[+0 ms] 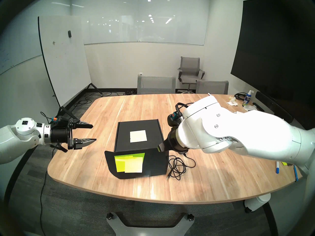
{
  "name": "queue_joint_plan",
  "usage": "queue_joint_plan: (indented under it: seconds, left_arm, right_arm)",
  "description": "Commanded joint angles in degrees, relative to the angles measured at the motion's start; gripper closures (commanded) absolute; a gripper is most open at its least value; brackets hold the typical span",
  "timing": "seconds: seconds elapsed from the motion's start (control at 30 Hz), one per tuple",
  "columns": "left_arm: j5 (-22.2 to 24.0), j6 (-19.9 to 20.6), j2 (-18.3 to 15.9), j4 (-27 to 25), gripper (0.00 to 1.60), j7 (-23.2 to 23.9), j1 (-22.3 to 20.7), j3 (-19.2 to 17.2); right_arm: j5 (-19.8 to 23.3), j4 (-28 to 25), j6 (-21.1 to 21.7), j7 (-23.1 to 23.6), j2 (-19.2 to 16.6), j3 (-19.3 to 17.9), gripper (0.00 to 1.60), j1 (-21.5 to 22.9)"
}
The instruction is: Open the box and place the mouse inside
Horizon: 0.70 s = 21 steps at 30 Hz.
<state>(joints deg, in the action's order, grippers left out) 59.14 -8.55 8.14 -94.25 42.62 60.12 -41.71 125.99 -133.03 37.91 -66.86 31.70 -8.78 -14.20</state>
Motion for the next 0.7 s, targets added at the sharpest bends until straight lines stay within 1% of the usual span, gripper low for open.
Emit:
queue_joint_plan:
  seconds: [0.0, 0.27, 0.3, 0.33, 0.57, 0.67]
  left_arm:
    - [0.3, -0.4, -0.1, 0.0, 0.0, 0.0, -0.7, -0.7]
    - [0.3, -0.4, -0.1, 0.0, 0.0, 0.0, -0.8, -0.7]
    - [0.3, -0.4, -0.1, 0.0, 0.0, 0.0, -0.8, -0.7]
    - [0.3, -0.4, -0.1, 0.0, 0.0, 0.0, -0.8, -0.7]
    - [0.3, -0.4, -0.1, 0.0, 0.0, 0.0, -0.8, -0.6]
    - [0.3, -0.4, -0.1, 0.0, 0.0, 0.0, -0.8, -0.6]
  right_arm:
    - [0.8, -2.9, -3.7, -6.6, 0.7, 1.5, 1.6, 3.8]
    - [3.6, -4.4, -6.9, -10.9, 1.9, 3.7, 1.6, 6.2]
    - [3.4, -4.6, -7.0, -9.9, 1.6, 4.2, 1.6, 6.7]
    - [4.1, -4.9, -7.5, -11.2, 1.9, 4.2, 1.6, 6.9]
    - [6.5, -7.0, -10.0, -14.0, 2.3, 5.8, 1.6, 9.5]
    - [7.6, -7.0, -10.8, -15.5, 2.9, 6.2, 1.6, 10.0]
